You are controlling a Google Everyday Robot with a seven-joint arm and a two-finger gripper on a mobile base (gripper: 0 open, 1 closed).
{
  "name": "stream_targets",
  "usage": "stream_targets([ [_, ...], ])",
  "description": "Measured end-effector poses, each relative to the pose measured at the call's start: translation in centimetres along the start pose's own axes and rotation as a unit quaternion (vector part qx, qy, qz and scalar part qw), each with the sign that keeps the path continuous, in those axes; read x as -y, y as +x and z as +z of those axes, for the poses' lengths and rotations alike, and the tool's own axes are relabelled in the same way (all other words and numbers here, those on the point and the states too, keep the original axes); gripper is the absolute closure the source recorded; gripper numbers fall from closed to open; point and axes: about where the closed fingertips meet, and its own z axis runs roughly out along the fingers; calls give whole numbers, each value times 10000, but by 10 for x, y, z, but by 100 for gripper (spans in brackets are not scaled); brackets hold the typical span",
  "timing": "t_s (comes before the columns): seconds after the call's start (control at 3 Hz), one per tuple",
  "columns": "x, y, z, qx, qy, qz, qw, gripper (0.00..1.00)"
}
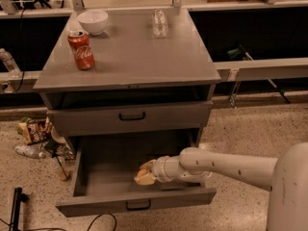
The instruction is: Place orange into middle drawer
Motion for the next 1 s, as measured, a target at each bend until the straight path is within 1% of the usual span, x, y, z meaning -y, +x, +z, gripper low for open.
stream_targets([
  [0.33, 4, -4, 1, 45, 129, -30, 9999, 9],
  [0.67, 8, -15, -10, 139, 420, -23, 9990, 0],
  [1.0, 7, -31, -35, 363, 650, -10, 9972, 13],
])
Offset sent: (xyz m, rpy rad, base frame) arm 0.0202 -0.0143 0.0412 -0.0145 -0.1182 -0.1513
